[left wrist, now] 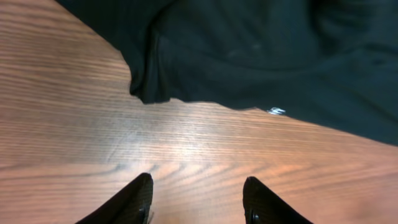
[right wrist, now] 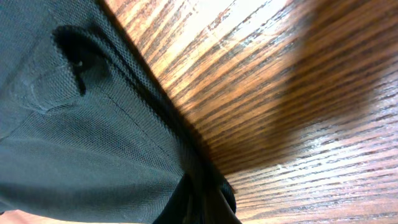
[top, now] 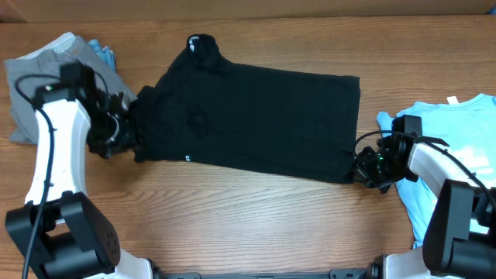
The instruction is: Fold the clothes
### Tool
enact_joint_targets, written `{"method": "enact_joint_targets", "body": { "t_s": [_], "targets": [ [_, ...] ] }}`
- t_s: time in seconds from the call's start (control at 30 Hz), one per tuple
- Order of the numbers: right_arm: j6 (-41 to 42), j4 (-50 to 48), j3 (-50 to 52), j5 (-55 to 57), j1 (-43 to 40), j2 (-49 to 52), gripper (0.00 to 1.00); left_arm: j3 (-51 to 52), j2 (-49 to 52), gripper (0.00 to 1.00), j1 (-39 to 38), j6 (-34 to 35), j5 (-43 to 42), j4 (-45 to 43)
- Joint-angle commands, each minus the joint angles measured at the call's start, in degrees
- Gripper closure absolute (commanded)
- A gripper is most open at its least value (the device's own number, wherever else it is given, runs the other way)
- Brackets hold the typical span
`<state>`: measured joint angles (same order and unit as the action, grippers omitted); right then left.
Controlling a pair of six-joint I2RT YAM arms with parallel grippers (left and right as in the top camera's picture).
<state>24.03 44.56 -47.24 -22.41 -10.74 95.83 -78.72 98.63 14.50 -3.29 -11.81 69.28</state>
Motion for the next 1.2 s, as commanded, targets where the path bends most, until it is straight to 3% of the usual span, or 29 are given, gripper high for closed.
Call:
{"method": "enact_joint_targets", "body": {
  "t_s": [0.0,0.37,0.63,0.83,1.0,1.03,1.17],
  "targets": [
    [-0.2,-0.1,-0.8,1.8,-0.4,-0.9,0.96,4.8,0.0,0.5,0.1,1.6,0.8,-3.7],
    [-0.2,0.2,-0.8,1.8,-0.4,-0.9,0.96,14.3,0.3,0.57,0.1,1.8,6.4,-21.5],
    [-0.2,0.9,-0.8,1.9,-0.4,-0.9,0.96,18.3,0.5,0.59,0.1,1.7,6.5,-26.3],
    [-0.2,1.0,-0.8,1.9,-0.4,-0.9,0.96,20.3,0.5,0.69,0.1,1.7,6.3,-30.1],
    [-0.2,1.0,-0.8,1.9,-0.4,-0.9,0.96,23.0,0.5,0.68,0.1,1.6,6.3,-33.9],
    [-0.2,1.0,-0.8,1.9,-0.4,-0.9,0.96,23.6,0.5,0.7,0.1,1.6,6.3,-34.8],
    [-0.2,1.2,-0.8,2.3,-0.4,-0.9,0.96,24.1,0.5,0.96,0.1,1.6,6.5,-35.0]
  ]
}}
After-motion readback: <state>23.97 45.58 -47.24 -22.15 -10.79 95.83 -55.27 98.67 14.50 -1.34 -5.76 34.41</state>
